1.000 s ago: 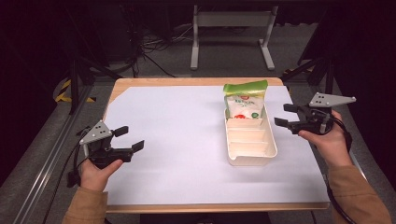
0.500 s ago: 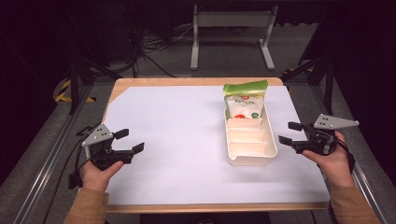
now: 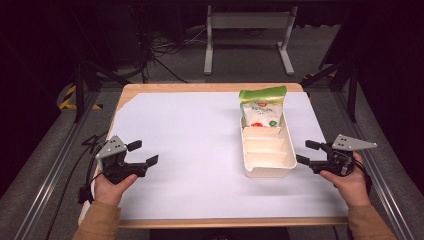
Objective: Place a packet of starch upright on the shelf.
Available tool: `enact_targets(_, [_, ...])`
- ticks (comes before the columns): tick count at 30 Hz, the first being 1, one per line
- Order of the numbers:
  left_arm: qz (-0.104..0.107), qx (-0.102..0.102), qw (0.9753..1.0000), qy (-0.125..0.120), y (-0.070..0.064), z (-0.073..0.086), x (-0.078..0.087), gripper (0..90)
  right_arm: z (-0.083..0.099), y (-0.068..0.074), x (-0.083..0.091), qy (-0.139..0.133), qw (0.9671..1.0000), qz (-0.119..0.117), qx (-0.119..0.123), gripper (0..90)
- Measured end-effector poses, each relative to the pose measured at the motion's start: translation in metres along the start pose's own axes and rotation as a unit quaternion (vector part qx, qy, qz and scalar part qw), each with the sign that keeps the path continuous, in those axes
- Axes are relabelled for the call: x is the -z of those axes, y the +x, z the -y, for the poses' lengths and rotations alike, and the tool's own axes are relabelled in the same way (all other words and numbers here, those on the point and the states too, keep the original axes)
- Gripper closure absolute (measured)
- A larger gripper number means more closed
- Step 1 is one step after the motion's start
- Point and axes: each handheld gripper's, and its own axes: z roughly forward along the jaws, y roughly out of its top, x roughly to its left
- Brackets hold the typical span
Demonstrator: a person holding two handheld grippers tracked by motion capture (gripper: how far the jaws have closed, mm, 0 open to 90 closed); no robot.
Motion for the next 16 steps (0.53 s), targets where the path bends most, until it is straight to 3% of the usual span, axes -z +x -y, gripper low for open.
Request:
enact_targets(6, [0.000, 0.004, 1.0000, -0.001, 0.001, 0.004, -0.005, 19.2, 0.019, -0.005, -0.004, -0.021, 0.9994, -0.008, -0.025, 32.0])
enact_targets(13, [-0.004, 0.013, 0.9999, -0.005, 0.003, 0.008, -0.007, 19.2, 0.033, -0.012, -0.008, -0.013, 0.9992, 0.007, -0.036, 40.5])
enact_targets(16, [-0.011, 0.017, 0.9998, -0.004, 0.005, 0.010, -0.008, 19.2, 0.033, -0.011, -0.007, -0.019, 0.9993, 0.008, -0.031, 45.3])
